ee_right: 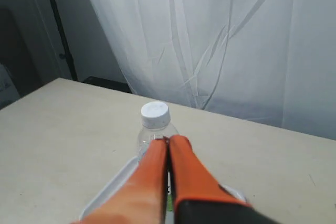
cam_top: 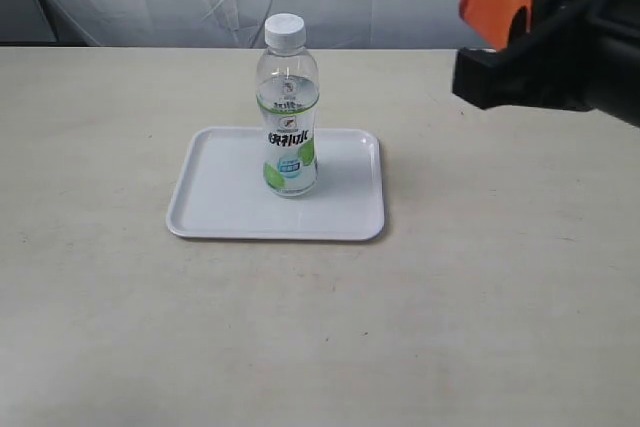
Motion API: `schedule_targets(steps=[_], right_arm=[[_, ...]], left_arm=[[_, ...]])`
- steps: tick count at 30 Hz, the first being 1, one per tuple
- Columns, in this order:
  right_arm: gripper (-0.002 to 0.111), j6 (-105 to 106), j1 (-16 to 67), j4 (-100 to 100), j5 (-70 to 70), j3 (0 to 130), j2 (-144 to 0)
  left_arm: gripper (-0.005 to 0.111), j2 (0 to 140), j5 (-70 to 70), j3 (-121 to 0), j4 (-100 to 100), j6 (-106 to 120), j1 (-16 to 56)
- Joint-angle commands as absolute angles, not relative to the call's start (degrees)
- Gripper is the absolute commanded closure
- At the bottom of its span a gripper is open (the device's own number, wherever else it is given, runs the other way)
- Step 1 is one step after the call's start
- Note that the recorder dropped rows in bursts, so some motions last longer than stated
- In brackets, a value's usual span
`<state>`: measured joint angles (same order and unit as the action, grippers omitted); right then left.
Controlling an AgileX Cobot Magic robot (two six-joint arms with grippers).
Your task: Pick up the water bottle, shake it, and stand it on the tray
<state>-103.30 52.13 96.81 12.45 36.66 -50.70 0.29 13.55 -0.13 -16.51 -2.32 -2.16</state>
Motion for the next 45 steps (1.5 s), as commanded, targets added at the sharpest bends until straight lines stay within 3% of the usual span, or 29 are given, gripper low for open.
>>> schedule_targets(steps=[1, 12, 15, 20, 25, 37, 40, 45], right_arm=[[0.106, -102.99, 51.98, 96.76, 13.29, 35.27, -45.51], [0.106, -102.36, 49.36, 97.96, 13.32, 34.16, -39.76], [0.106, -102.36, 39.46, 97.96, 2.69, 31.5, -36.48], [0.106, -107.23, 15.31, 96.77, -12.53, 22.37, -25.35], [0.106, -114.16, 4.71, 96.92, -13.76, 16.04, -16.05], [0.106, -110.38, 3.48, 92.6, -17.46, 14.02, -12.29], [0.106, -99.56, 3.48, 80.02, -16.7, 13.89, -12.29], [0.106, -61.36, 3.48, 40.7, -16.37, 10.54, -12.29]], left_arm=[[0.107, 0.0, 13.7, 0.0, -16.57, -2.58, -2.17], [0.107, 0.0, 13.7, 0.0, -16.57, -2.58, -2.17], [0.107, 0.0, 13.7, 0.0, -16.57, -2.58, -2.17], [0.107, 0.0, 13.7, 0.0, -16.57, -2.58, -2.17], [0.107, 0.0, 13.7, 0.0, -16.57, -2.58, -2.17], [0.107, 0.0, 13.7, 0.0, -16.57, -2.58, -2.17], [0.107, 0.0, 13.7, 0.0, -16.57, -2.58, -2.17], [0.107, 0.0, 13.7, 0.0, -16.57, -2.58, -2.17]])
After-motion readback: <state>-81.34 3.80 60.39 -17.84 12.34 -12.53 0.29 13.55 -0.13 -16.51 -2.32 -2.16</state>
